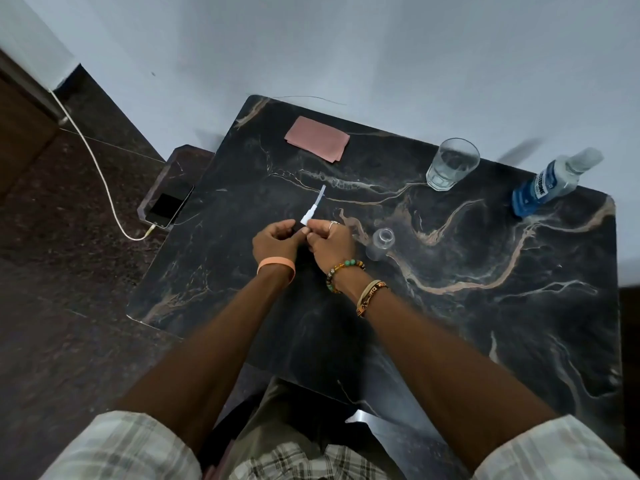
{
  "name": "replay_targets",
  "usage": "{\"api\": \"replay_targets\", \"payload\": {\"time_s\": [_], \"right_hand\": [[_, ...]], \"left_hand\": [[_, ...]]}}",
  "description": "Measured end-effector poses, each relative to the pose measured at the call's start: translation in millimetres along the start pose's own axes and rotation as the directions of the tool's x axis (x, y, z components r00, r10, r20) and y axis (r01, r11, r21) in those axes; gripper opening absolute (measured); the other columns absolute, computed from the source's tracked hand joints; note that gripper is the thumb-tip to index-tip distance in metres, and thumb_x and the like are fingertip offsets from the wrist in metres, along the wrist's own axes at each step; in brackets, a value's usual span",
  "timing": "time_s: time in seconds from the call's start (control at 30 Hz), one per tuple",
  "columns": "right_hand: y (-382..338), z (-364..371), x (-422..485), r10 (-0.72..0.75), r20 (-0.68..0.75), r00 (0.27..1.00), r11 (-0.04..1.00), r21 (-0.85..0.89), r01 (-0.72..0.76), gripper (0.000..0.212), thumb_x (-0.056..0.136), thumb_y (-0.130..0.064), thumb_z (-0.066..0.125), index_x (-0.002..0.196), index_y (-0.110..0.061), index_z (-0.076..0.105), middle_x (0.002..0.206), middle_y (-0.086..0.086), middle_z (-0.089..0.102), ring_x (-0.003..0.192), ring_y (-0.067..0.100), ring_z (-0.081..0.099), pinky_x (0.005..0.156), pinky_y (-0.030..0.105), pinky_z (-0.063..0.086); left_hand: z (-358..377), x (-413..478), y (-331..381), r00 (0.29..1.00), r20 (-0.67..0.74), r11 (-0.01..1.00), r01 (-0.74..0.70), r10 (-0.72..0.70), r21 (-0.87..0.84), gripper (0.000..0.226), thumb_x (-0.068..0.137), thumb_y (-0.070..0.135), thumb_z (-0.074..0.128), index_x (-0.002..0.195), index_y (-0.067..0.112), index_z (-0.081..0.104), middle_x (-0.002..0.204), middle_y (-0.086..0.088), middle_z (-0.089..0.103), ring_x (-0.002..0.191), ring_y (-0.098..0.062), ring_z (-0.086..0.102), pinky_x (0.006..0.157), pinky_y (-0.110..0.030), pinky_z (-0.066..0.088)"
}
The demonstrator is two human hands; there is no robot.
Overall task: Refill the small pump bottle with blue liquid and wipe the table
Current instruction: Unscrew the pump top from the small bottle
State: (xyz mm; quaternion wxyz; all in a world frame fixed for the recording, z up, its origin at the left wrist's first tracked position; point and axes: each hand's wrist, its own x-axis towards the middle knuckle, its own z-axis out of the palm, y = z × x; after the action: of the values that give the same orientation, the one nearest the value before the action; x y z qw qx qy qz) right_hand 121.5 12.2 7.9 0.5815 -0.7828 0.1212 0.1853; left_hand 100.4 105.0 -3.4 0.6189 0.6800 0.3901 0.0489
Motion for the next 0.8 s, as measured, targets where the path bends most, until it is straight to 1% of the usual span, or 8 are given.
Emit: {"api": "replay_targets", "payload": {"time_s": [0.1,0.2,0.27,0.37,0.5,0.6,0.7,0.8], "right_hand": [[3,1,5,0.007,-0.010,1.000,0.999,-0.032,-0.008,0.030,0.089,-0.007,0.061,0.118,-0.010,0.067,0.112,0.007,0.070,0.102,0.019,0.066,0.092,0.038,0.055],[7,4,10,0.034,-0.022,0.999,0.998,-0.046,-0.035,0.030,0.089,-0.008,0.063,0.118,-0.008,0.066,0.113,0.007,0.070,0.102,0.019,0.066,0.092,0.038,0.055],[10,7,12,0.054,-0.022,0.998,0.997,-0.049,-0.055,0.031,0.089,-0.006,0.063,0.119,-0.007,0.066,0.114,0.008,0.069,0.104,0.019,0.065,0.092,0.038,0.054],[15,11,14,0.084,-0.023,0.996,0.994,-0.065,-0.085,0.033,0.088,-0.006,0.063,0.120,-0.007,0.065,0.117,0.008,0.069,0.106,0.019,0.064,0.094,0.038,0.054],[21,13,15,0.109,-0.028,0.994,0.989,-0.092,-0.111,0.035,0.086,-0.005,0.065,0.121,-0.006,0.065,0.116,0.009,0.069,0.105,0.018,0.065,0.093,0.035,0.054],[22,13,14,0.114,-0.005,0.994,0.986,-0.120,-0.113,0.034,0.086,-0.008,0.065,0.121,-0.008,0.066,0.113,0.007,0.070,0.101,0.019,0.066,0.091,0.036,0.055],[22,11,12,0.118,-0.003,0.993,0.985,-0.126,-0.117,0.033,0.088,-0.011,0.066,0.121,-0.009,0.066,0.111,0.007,0.071,0.099,0.019,0.067,0.090,0.037,0.056],[21,8,10,0.119,-0.001,0.993,0.984,-0.133,-0.118,0.032,0.088,-0.009,0.065,0.121,-0.008,0.065,0.114,0.008,0.069,0.097,0.014,0.064,0.087,0.028,0.055]], "left_hand": [[-1,7,-3,0.998,0.030,0.992,-0.049,0.045,0.117,0.036,0.071,0.016,0.083,0.104,0.012,0.070,0.095,-0.002,0.071,0.086,-0.012,0.067,0.081,-0.026,0.055],[-1,14,-8,0.990,0.070,0.947,-0.135,0.120,0.293,0.035,0.073,0.022,0.081,0.104,0.014,0.069,0.095,0.000,0.071,0.083,-0.009,0.064,0.079,-0.022,0.051],[0,19,-10,0.987,0.084,0.921,-0.155,0.134,0.357,0.033,0.074,0.023,0.080,0.104,0.015,0.069,0.095,0.001,0.071,0.081,-0.007,0.063,0.077,-0.020,0.050],[1,26,-15,0.985,0.120,0.889,-0.165,0.125,0.428,0.032,0.075,0.023,0.079,0.105,0.016,0.069,0.096,0.002,0.071,0.084,-0.009,0.063,0.082,-0.025,0.052],[-1,32,-21,0.981,0.171,0.865,-0.166,0.095,0.474,0.026,0.076,0.017,0.078,0.100,0.017,0.070,0.095,0.000,0.072,0.083,-0.011,0.065,0.083,-0.028,0.054],[-3,35,-24,0.980,0.182,0.862,-0.164,0.086,0.480,0.027,0.074,0.017,0.079,0.099,0.017,0.070,0.093,0.001,0.072,0.083,-0.012,0.065,0.083,-0.031,0.055],[-5,36,-25,0.978,0.190,0.872,-0.165,0.085,0.461,0.030,0.072,0.019,0.081,0.099,0.018,0.069,0.091,0.004,0.071,0.081,-0.009,0.065,0.081,-0.029,0.055],[-6,36,-26,0.971,0.218,0.863,-0.188,0.093,0.469,0.032,0.071,0.021,0.082,0.100,0.018,0.067,0.093,0.004,0.070,0.082,-0.009,0.064,0.080,-0.027,0.054]]}}
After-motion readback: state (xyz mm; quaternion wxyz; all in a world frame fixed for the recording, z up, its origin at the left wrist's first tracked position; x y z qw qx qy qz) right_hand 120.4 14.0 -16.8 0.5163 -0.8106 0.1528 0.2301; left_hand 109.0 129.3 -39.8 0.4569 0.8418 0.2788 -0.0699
